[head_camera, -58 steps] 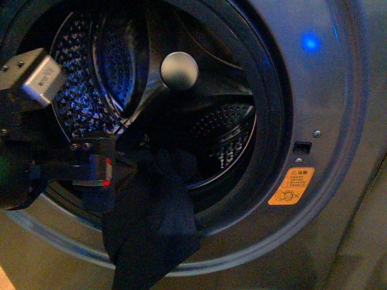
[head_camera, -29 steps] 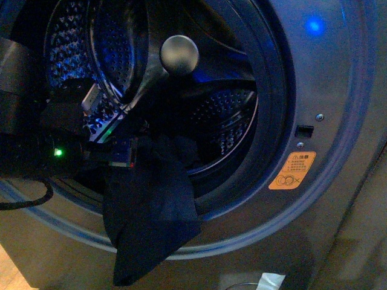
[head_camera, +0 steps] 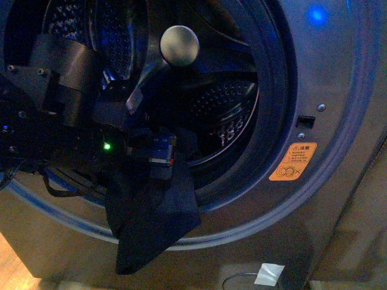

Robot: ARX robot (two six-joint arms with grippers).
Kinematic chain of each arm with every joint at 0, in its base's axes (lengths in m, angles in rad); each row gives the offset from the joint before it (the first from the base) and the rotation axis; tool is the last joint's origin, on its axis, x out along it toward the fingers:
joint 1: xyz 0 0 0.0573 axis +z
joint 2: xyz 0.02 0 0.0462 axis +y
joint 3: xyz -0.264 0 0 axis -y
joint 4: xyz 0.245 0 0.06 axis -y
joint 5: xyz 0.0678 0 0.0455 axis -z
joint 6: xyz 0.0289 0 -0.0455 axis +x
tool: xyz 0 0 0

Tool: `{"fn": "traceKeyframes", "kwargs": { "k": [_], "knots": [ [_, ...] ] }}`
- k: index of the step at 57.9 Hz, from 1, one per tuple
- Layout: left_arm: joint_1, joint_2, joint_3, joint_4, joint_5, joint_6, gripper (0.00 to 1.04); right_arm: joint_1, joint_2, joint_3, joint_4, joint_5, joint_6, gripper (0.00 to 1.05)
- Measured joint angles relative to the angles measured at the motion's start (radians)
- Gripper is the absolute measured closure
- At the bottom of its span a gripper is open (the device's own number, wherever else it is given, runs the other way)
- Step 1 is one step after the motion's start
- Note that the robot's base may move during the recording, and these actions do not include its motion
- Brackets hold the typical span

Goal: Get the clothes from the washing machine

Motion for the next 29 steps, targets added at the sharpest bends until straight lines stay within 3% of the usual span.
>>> {"fn": "traceKeyframes", "kwargs": {
  "k": [9, 29],
  "knots": [
    [-0.033, 0.026, 0.021, -0.04, -0.005, -0.031, 0.07, 0.0, 0.0, 0.0, 0.0, 0.0, 0.0, 0.07],
    [-0.066, 0.034, 0.06, -0.098, 0.109, -0.248, 0.07, 0.0, 0.0, 0.0, 0.0, 0.0, 0.0, 0.07]
  ]
}}
